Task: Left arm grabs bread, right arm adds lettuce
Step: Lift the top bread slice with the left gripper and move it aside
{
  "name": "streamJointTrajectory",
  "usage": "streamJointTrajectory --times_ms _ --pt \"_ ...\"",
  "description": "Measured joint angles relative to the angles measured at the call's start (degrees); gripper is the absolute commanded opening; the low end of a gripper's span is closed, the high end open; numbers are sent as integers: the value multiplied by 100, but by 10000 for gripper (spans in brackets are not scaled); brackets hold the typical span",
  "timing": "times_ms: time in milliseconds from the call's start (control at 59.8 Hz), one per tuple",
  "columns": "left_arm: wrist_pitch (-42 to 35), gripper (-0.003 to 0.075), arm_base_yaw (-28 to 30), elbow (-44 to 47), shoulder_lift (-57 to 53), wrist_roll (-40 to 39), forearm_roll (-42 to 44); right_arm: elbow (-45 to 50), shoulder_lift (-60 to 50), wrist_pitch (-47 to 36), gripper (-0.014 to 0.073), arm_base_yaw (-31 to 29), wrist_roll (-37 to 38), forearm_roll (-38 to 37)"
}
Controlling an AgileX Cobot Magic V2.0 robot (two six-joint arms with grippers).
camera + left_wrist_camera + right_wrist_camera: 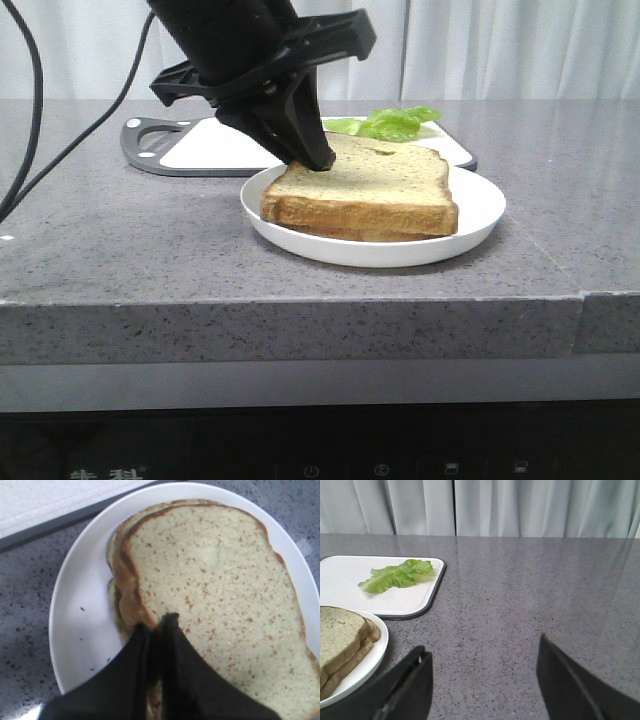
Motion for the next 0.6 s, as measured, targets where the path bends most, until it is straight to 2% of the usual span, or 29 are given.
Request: streamJointTrajectory --times_ms 418,602 --pt "-186 -20 71 -70 -498 0 0 0 0 0 474 0 0 0" --pt "-718 -21 270 148 -993 -13 309 0 0 0 474 0 0 0"
